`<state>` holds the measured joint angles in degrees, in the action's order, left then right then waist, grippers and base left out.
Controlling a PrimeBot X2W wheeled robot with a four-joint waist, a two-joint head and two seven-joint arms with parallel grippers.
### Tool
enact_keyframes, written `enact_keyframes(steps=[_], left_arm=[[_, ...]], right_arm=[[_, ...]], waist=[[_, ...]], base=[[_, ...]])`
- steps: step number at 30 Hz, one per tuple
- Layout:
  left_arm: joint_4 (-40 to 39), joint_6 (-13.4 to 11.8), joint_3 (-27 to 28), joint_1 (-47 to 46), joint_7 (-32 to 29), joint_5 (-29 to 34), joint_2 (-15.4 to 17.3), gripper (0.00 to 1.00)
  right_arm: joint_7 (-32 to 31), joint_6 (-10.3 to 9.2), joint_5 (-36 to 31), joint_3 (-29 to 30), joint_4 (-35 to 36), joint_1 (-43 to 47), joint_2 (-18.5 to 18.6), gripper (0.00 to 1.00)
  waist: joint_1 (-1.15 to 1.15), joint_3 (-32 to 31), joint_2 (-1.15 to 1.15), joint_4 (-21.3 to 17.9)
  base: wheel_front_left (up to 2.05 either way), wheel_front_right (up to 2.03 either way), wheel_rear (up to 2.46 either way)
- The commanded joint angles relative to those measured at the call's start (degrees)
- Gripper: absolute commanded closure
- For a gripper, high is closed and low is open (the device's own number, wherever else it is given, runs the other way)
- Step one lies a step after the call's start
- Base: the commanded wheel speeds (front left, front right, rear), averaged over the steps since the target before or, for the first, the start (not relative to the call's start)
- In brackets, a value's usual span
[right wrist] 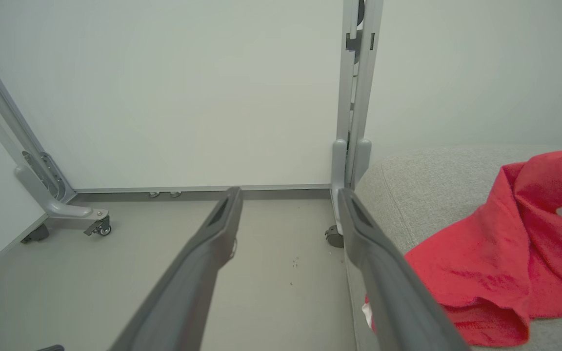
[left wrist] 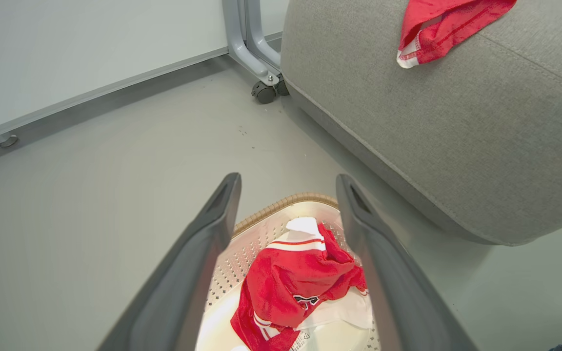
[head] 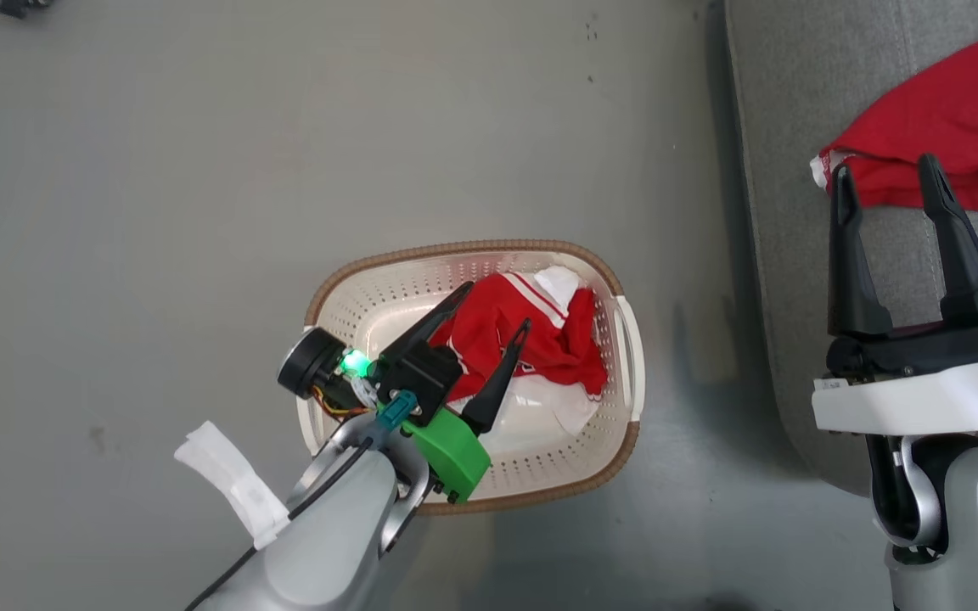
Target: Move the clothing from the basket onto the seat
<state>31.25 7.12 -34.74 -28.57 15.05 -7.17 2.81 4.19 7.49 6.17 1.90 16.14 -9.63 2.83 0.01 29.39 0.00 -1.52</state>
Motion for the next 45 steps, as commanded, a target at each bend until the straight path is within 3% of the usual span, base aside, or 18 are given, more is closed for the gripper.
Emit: enact_keyframes(steps=[1,19,27,40,45], left_arm=[[1.1,0.3,-0.4,-2.6,0.2,-1.0,0.2,0.0],[23.7,0.3,-6.4,-18.8,0.2,0.2,0.5,0.0],[32.7,-1.6,-6.9,-23.8,-0.1,1.1,1.5,0.0],[39.3,-2.8,-6.7,-29.5,-0.4,-0.1,2.9,0.0],[41.0,-3.7,-6.6,-30.6,-3.8,-0.7,3.4,0.0]], right_arm=[[0.7,0.0,0.3,-0.4,0.3,-1.5,0.1,0.0],[6.7,0.0,3.7,-4.0,-1.8,-6.7,0.1,0.0],[8.8,-0.01,6.0,-5.5,-3.6,-7.5,0.1,0.0],[10.4,0.0,8.1,-7.5,-5.0,-8.5,0.1,0.0],[10.7,0.0,8.7,-8.1,-5.1,-8.6,0.1,0.0]], waist=[[-0.01,8.7,0.0,-4.0],[-0.01,22.7,0.0,-11.2],[-0.01,25.7,0.0,-13.8],[-0.01,29.2,0.0,-15.8],[-0.01,30.3,0.0,-16.7]], base=[[0.0,0.0,0.0],[0.0,0.0,0.0],[0.0,0.0,0.0],[0.0,0.0,0.0],[0.0,0.0,0.0]])
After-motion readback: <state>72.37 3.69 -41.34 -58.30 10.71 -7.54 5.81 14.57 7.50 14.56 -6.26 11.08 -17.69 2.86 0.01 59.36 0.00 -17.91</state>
